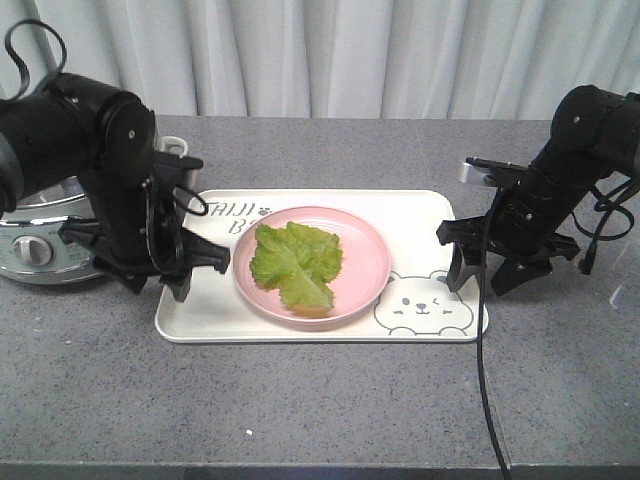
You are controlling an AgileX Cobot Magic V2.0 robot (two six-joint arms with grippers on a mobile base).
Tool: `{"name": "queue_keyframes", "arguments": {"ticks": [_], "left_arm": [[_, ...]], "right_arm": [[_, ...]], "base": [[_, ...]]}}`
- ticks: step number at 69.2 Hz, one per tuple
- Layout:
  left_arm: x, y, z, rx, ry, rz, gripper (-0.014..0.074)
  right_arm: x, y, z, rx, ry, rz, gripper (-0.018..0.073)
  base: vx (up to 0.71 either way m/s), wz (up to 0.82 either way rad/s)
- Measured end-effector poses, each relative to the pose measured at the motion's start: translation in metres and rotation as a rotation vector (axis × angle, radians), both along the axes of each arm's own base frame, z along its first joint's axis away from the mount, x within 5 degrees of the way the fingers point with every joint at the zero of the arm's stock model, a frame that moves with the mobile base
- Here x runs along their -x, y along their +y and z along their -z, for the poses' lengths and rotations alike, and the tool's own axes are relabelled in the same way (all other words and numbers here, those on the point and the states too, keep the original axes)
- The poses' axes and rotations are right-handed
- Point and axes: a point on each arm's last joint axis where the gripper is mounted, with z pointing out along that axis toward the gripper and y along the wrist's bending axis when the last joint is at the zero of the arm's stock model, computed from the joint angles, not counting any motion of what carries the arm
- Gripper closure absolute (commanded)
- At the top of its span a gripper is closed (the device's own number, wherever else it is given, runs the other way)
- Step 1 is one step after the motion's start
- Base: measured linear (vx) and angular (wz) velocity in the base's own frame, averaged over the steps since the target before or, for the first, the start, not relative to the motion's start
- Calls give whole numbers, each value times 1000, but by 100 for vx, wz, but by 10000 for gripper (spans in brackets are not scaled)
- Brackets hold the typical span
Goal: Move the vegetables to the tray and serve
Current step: 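Lower both grippers to the tray's short edges on either side, then close both grippers on the tray edges and lift the tray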
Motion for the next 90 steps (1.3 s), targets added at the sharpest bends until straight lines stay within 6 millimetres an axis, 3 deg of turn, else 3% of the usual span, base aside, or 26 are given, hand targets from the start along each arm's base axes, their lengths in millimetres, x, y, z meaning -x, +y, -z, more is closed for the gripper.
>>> {"name": "queue_keyframes", "arguments": {"ticks": [73,90], "left_arm": [[-2,1,5,12,-28,-1,227],[-8,-2,30,-17,55,-4,227]], "right_arm": [[-5,0,10,1,11,9,105],[-5,0,10,0,10,9,105]], "base": [[0,0],[0,0]]}}
